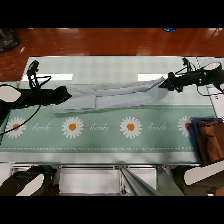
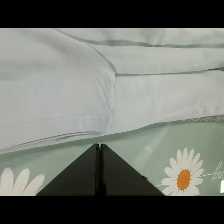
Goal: Fold the shirts.
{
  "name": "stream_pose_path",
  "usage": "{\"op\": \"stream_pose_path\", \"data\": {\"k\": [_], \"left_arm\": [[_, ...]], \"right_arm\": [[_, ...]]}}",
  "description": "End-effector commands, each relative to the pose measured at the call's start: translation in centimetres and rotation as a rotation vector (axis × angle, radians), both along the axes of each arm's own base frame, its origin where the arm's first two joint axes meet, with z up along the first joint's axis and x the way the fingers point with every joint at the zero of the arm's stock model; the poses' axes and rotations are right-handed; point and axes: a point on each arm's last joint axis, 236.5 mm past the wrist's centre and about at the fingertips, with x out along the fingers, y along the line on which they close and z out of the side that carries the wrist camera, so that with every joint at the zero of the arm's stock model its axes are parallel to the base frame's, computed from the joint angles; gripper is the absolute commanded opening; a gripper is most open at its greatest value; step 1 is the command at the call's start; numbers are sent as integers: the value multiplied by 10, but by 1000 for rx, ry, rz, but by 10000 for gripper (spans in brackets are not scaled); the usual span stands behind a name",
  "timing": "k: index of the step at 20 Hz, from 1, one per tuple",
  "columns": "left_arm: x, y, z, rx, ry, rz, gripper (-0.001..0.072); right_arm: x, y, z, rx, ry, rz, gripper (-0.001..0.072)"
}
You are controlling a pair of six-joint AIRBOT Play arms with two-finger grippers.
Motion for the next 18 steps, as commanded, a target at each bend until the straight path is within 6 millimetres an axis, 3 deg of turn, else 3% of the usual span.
{"op": "stream_pose_path", "data": {"k": [1,3,5,6,9,11,13,15,18], "left_arm": [[6,-15,10,-53,-36,-4,16],[10,-39,8,-81,-16,-24,16],[18,-75,-1,-79,16,-107,16],[23,-98,-5,-76,27,-157,16],[27,-192,-22,-71,61,-357,15],[9,-257,-43,-69,119,-495,15],[-22,-312,-69,-60,203,-621,15],[-53,-355,-90,-55,264,-700,15],[-87,-400,-107,-55,296,-774,15]], "right_arm": [[-20,-17,60,-153,-105,69,20],[-47,-29,87,-270,-147,82,20],[-76,-28,114,-321,-211,55,20],[-90,-22,126,-321,-244,43,20],[-135,3,154,-297,-339,26,20],[-156,13,163,-292,-369,10,21],[-169,21,170,-285,-393,2,21],[-174,30,176,-277,-412,15,21],[-175,44,179,-252,-425,39,21]]}}
